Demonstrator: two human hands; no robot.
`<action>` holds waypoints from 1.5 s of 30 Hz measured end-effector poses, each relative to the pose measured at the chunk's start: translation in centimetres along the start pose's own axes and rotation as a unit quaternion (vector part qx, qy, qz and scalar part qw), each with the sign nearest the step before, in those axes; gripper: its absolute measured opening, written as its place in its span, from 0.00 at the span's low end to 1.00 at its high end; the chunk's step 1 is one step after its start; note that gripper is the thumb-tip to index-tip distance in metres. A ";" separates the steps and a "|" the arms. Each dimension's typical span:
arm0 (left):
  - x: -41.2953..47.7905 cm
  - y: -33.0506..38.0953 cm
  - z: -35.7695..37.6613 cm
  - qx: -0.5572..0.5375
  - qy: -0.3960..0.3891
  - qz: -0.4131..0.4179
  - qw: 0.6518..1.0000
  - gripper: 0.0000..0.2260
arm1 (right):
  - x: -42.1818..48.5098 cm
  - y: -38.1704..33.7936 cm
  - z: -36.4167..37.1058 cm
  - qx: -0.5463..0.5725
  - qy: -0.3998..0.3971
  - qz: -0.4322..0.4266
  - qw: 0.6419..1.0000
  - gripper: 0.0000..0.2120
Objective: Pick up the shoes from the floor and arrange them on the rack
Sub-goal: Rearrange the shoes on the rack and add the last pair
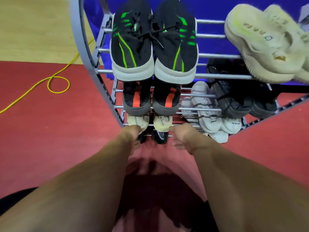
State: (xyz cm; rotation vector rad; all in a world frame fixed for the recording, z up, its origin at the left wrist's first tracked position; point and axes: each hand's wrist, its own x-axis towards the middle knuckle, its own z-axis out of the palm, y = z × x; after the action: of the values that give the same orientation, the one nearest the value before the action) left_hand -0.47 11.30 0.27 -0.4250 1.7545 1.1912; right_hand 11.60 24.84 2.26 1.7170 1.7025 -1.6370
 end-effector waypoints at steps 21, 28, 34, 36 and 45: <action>4.2 0.2 -1.1 -0.235 -0.060 -0.040 0.969 0.13 | 6.3 -1.1 4.1 0.215 -0.024 0.084 0.973 0.18; 0.9 0.7 -2.1 -0.214 -0.048 -0.025 0.975 0.08 | 3.6 -1.1 2.8 0.041 -0.032 0.041 0.998 0.16; -4.0 0.5 -5.0 -0.111 -0.067 -0.007 0.992 0.07 | -0.9 -0.9 -0.1 -0.145 -0.066 -0.032 0.987 0.08; -6.0 0.4 -6.1 -0.060 -0.077 -0.012 0.995 0.07 | -2.6 -0.8 -0.7 -0.165 -0.078 -0.036 0.982 0.08; -14.2 0.0 -11.7 0.139 0.032 0.006 0.990 0.06 | -8.9 0.1 -2.4 -0.179 -0.117 -0.050 0.976 0.09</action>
State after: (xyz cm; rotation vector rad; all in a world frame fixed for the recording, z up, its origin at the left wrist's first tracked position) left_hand 0.70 -1.67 13.27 -0.2888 1.9464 0.9308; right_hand 15.57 21.71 9.99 1.2398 1.8519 -1.3969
